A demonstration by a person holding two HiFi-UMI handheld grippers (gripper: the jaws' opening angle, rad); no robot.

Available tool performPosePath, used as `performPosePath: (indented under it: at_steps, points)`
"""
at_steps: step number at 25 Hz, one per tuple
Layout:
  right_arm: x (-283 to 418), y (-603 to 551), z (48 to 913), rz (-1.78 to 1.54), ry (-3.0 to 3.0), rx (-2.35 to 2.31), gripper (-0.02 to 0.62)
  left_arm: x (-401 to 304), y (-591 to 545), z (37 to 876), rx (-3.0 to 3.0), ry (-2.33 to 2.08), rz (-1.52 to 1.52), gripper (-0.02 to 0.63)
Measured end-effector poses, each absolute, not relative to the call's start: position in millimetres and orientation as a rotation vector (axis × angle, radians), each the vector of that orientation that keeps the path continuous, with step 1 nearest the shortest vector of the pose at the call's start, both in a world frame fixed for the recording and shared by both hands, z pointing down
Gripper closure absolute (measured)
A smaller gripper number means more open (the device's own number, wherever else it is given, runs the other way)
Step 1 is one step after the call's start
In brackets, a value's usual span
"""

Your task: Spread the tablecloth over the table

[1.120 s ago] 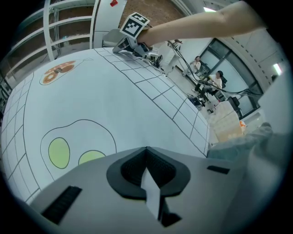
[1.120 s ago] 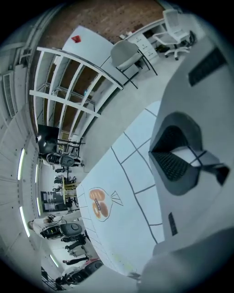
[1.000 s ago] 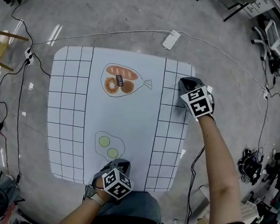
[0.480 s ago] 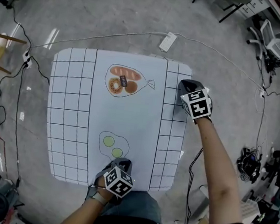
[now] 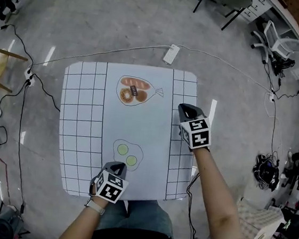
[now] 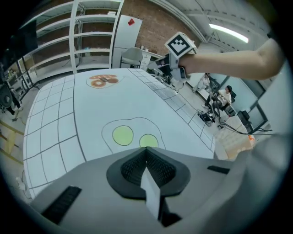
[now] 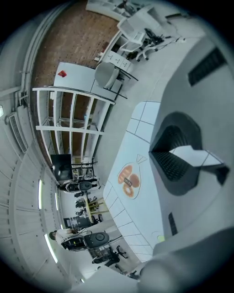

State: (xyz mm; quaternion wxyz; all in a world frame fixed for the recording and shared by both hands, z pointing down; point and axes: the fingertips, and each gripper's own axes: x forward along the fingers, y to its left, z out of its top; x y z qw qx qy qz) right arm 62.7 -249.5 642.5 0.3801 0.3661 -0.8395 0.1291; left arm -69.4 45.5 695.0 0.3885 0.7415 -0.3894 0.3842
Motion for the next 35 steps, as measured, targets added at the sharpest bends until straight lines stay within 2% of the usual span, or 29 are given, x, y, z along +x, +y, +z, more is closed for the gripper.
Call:
performPosePath:
  at_steps: [11,22,35]
  points:
    - [39.0,-135.9,597.9,0.464,-2.133,1.084,0.586,-120.1,39.7,643.0,1.986,-1.109,0.873,0.593]
    - [34.5,-29.5,548.8,0.550,-2.129,1.190,0.586,-134.9,53.3,579.6,2.021,-1.140,0.623,0.594]
    - [41.1,-19.8,477.1,0.575,-2.279,1.229,0.586,-112.3,15.9,496.9,2.166,-1.222,0.541,0.594]
